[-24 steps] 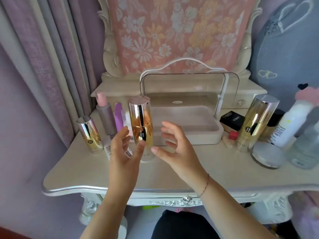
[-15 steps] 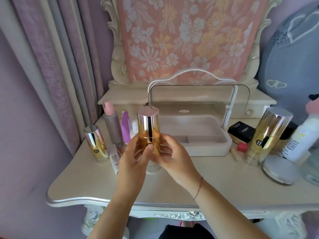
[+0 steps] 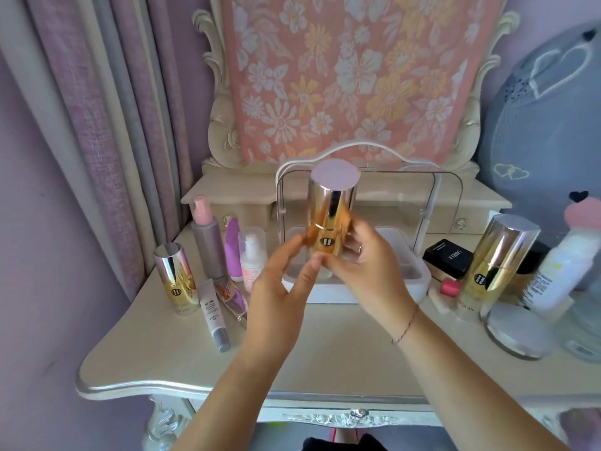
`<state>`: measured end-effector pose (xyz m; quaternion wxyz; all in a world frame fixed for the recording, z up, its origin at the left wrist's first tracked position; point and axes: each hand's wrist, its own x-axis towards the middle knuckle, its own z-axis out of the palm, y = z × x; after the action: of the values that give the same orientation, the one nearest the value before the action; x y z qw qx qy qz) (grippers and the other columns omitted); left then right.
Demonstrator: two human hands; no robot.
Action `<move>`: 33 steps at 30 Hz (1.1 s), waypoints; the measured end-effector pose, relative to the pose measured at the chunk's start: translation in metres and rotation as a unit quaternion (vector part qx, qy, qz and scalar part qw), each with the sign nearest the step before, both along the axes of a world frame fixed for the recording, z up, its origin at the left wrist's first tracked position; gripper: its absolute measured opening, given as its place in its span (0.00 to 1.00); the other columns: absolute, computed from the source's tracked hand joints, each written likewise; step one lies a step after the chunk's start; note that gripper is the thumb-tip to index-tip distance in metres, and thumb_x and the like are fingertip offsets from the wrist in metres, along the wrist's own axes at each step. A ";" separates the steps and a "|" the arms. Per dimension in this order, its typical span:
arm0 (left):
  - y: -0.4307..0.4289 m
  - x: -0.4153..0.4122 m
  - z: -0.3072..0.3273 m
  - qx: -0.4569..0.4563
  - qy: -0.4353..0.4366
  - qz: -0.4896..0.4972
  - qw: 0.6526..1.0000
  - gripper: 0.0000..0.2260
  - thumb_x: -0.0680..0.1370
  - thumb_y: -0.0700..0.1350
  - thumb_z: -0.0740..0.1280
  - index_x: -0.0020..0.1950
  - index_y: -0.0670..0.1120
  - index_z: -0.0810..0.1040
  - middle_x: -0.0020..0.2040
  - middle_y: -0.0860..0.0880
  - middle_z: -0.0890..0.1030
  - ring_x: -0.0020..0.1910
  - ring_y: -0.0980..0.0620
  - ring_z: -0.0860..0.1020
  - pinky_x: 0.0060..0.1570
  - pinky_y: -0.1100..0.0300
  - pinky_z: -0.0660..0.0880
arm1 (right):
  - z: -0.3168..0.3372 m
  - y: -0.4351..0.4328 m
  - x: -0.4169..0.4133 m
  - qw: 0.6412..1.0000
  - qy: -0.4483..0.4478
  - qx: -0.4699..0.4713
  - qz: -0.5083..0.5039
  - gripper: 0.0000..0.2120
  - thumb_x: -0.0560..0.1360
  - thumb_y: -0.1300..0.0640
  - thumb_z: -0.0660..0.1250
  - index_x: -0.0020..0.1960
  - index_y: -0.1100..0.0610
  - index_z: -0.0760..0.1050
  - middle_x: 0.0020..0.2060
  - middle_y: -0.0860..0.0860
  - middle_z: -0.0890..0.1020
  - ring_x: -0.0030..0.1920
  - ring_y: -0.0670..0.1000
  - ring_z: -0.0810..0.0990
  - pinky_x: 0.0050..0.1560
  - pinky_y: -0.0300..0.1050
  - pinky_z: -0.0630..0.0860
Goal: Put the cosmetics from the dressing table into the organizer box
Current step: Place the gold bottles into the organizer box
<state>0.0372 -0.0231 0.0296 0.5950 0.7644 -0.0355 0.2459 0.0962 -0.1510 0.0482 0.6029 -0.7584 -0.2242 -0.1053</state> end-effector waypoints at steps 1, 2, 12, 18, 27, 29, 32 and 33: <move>0.000 0.003 -0.006 0.036 0.014 0.017 0.999 0.21 0.74 0.57 0.63 0.66 0.53 0.72 0.63 0.60 0.75 0.64 0.63 0.69 0.63 0.68 0.65 | 0.000 -0.003 0.007 1.000 -0.011 -0.014 -0.016 0.22 0.67 0.56 0.76 0.57 0.45 0.72 0.51 0.43 0.83 0.53 0.42 0.81 0.57 0.38 0.76; 0.000 0.007 -0.013 0.079 0.026 0.034 0.996 0.20 0.75 0.57 0.63 0.65 0.53 0.73 0.63 0.61 0.73 0.63 0.65 0.68 0.59 0.76 0.62 | -0.002 -0.006 0.013 0.999 -0.019 -0.028 -0.030 0.23 0.67 0.56 0.76 0.58 0.46 0.72 0.51 0.44 0.82 0.54 0.42 0.80 0.57 0.38 0.76; 0.009 0.040 -0.073 0.256 -0.016 0.043 0.965 0.18 0.77 0.53 0.58 0.58 0.46 0.79 0.57 0.52 0.80 0.66 0.49 0.68 0.64 0.60 0.60 | -0.032 0.009 0.060 0.985 -0.043 -0.158 -0.059 0.23 0.70 0.57 0.73 0.63 0.54 0.70 0.50 0.43 0.75 0.51 0.45 0.75 0.47 0.31 0.68; 0.011 0.043 -0.078 0.239 -0.013 0.035 0.970 0.20 0.77 0.54 0.56 0.60 0.46 0.78 0.59 0.53 0.79 0.68 0.51 0.65 0.64 0.61 0.60 | -0.033 0.025 0.088 0.986 0.030 -0.159 -0.041 0.21 0.71 0.55 0.72 0.60 0.55 0.69 0.45 0.41 0.76 0.50 0.47 0.76 0.50 0.40 0.72; 0.013 0.044 -0.081 0.245 -0.018 0.028 0.969 0.20 0.77 0.53 0.56 0.62 0.46 0.77 0.60 0.52 0.78 0.70 0.53 0.63 0.65 0.63 0.59 | -0.036 0.050 0.117 0.991 0.087 -0.102 -0.015 0.24 0.69 0.53 0.74 0.61 0.55 0.70 0.54 0.50 0.81 0.54 0.50 0.79 0.54 0.42 0.74; 0.013 0.044 -0.081 0.246 -0.020 0.028 0.969 0.20 0.76 0.52 0.56 0.62 0.46 0.77 0.60 0.52 0.78 0.70 0.53 0.63 0.65 0.60 0.61 | -0.036 0.051 0.118 0.990 0.091 -0.110 -0.008 0.24 0.69 0.52 0.74 0.62 0.54 0.70 0.55 0.50 0.81 0.54 0.50 0.79 0.56 0.43 0.75; 0.012 0.043 -0.080 0.244 -0.024 0.029 0.969 0.19 0.76 0.52 0.56 0.62 0.46 0.77 0.60 0.52 0.78 0.69 0.53 0.63 0.65 0.58 0.62 | -0.038 0.051 0.120 0.988 0.092 -0.122 -0.001 0.24 0.70 0.51 0.73 0.62 0.54 0.71 0.54 0.50 0.81 0.54 0.50 0.79 0.57 0.45 0.75; 0.012 0.042 -0.080 0.246 -0.026 0.029 0.968 0.19 0.76 0.51 0.56 0.61 0.46 0.77 0.60 0.52 0.78 0.69 0.53 0.63 0.65 0.58 0.62 | -0.038 0.051 0.120 0.988 0.092 -0.125 -0.001 0.24 0.70 0.51 0.73 0.62 0.54 0.71 0.55 0.50 0.80 0.55 0.50 0.79 0.57 0.45 0.75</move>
<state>0.0794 -0.0108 -0.0500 0.3802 0.8814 -0.0882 0.2659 0.2160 -0.1001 0.0101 0.5216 -0.8343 -0.1784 -0.0069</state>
